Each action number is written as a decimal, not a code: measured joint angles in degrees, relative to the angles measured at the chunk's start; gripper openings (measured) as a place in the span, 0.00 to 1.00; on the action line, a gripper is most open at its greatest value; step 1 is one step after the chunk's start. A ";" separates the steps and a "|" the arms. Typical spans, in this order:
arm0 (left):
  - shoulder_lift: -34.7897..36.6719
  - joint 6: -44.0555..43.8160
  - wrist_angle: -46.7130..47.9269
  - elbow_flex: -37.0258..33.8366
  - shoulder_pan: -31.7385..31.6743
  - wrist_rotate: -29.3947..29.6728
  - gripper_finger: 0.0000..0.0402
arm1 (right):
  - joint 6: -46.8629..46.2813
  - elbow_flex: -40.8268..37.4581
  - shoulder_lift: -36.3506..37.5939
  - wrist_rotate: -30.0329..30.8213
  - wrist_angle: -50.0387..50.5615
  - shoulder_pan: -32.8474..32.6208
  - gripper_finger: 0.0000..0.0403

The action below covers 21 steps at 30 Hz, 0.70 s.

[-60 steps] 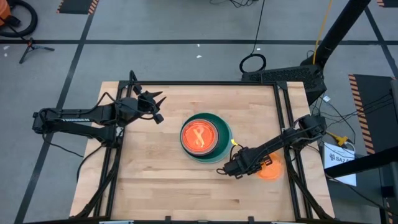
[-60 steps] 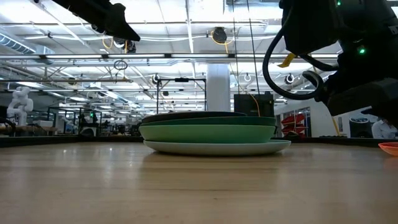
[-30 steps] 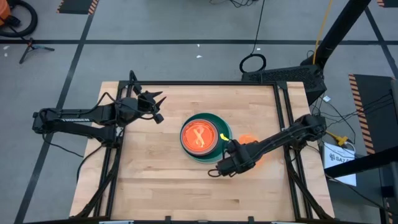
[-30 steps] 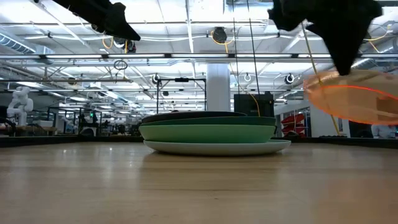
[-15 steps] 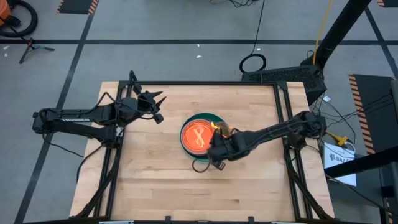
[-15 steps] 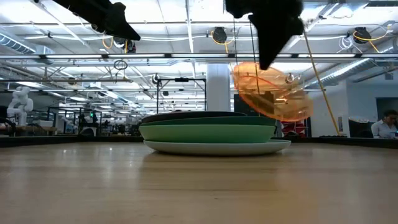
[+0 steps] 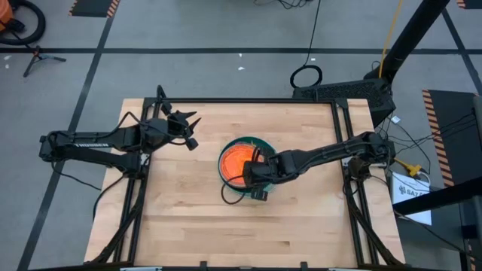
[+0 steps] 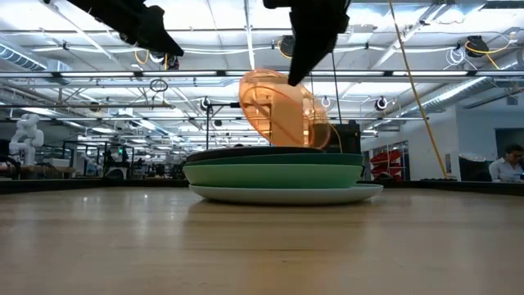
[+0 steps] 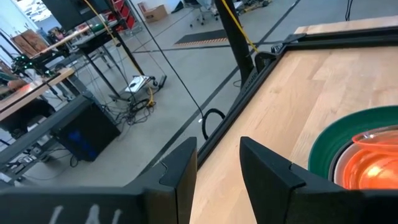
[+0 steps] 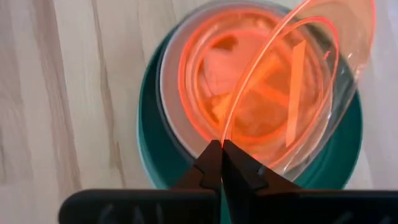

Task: Stack plastic plates
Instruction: Stack the light orange plate on top of the light orange plate, then adjust the stacked plates

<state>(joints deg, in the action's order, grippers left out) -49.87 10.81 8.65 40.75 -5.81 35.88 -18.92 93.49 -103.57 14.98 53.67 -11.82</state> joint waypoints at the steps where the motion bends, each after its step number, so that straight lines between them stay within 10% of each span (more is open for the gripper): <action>1: -0.01 -0.02 0.36 0.00 0.00 0.00 0.32 | 1.10 0.00 0.00 0.01 -0.92 0.24 0.00; 21: -0.01 -0.52 0.95 0.00 0.01 0.00 0.32 | 6.63 0.00 -7.00 -0.07 -3.29 1.41 0.16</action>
<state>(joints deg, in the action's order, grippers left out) -49.89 10.28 9.60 40.75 -5.80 35.88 -12.29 93.49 -110.57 14.92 50.39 -10.41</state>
